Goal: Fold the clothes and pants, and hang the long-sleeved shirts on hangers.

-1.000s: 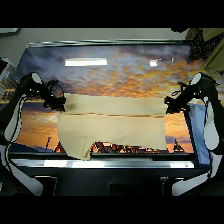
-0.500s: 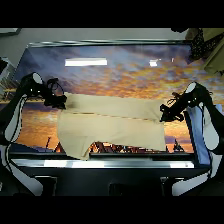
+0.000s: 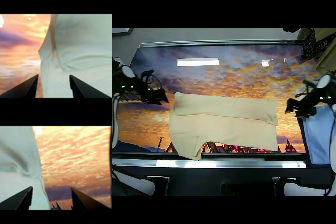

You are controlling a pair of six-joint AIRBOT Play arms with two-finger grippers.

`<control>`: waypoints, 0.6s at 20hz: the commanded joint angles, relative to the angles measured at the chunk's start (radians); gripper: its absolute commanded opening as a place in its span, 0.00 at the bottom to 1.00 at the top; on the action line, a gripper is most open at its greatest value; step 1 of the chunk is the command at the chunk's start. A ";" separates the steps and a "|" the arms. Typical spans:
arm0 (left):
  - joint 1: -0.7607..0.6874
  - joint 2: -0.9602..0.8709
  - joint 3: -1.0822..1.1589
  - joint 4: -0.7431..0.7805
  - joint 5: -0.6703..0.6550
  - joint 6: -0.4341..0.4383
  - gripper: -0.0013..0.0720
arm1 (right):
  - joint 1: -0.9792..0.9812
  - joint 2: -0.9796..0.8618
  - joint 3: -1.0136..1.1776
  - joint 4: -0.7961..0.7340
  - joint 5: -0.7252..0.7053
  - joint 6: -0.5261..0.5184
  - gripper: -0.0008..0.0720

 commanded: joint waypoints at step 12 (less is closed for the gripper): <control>0.240 0.766 -1.273 -0.340 0.244 0.032 0.76 | -0.355 0.320 -0.438 0.492 -0.027 -0.164 0.75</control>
